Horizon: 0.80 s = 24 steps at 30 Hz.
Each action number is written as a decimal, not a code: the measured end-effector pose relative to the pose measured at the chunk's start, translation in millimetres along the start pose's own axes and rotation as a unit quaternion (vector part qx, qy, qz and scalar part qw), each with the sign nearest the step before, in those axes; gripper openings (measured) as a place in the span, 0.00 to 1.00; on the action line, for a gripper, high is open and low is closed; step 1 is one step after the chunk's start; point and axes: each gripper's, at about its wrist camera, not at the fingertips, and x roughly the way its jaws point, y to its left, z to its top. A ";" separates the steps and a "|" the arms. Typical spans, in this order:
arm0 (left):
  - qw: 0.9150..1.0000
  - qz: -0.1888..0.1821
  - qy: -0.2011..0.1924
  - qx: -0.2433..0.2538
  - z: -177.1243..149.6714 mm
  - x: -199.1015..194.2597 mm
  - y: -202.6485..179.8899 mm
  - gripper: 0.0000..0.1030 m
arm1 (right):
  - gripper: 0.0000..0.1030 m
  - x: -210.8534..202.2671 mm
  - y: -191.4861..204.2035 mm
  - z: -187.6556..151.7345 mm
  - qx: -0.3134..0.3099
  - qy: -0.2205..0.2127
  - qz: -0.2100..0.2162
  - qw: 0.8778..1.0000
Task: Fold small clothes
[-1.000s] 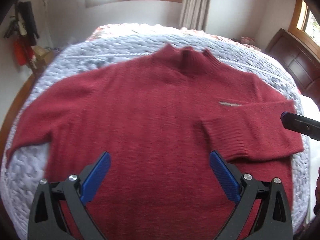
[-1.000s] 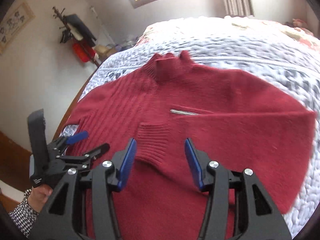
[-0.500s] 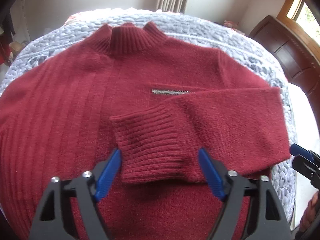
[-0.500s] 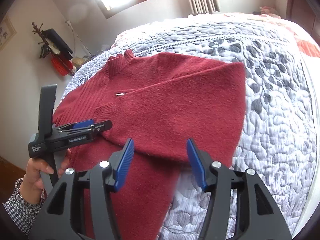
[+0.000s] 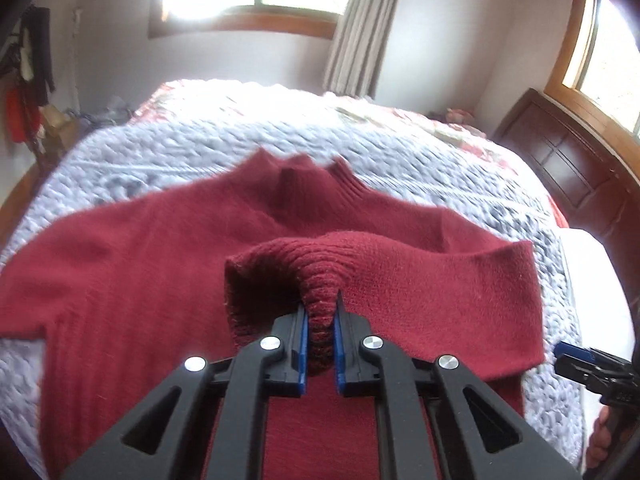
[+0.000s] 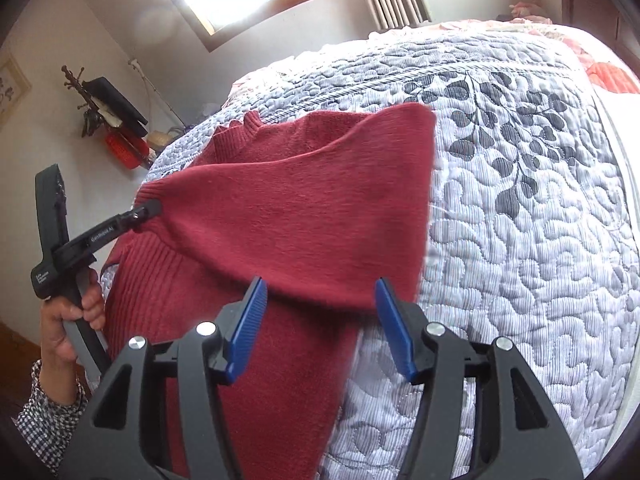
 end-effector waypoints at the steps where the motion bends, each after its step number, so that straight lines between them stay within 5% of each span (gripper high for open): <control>1: 1.000 0.012 -0.006 -0.004 4.6 -1.2 11.1 0.09 | 0.57 1.5 1.8 1.3 0.000 0.001 0.000 1.000; 6: 0.998 0.060 -0.009 -0.008 17.3 3.4 60.2 0.09 | 0.57 20.1 14.8 9.8 -0.001 0.008 0.017 1.000; 10: 0.998 0.064 0.017 -0.010 11.4 25.9 82.7 0.11 | 0.54 46.6 21.3 15.8 0.007 0.027 0.020 0.999; 13: 0.997 0.068 0.025 -0.007 5.9 42.7 89.2 0.21 | 0.45 61.5 18.1 16.8 0.012 0.039 -0.008 0.999; 15: 0.996 0.087 0.034 -0.003 2.7 52.6 94.4 0.34 | 0.41 68.6 9.5 16.3 0.028 0.053 -0.009 0.998; 19: 0.995 0.095 0.035 -0.022 5.3 45.6 118.6 0.44 | 0.41 68.8 0.5 13.2 0.039 0.059 0.012 0.997; 24: 0.995 0.083 -0.004 -0.055 13.4 -4.8 132.3 0.51 | 0.60 40.1 16.8 17.3 0.015 0.020 0.013 1.000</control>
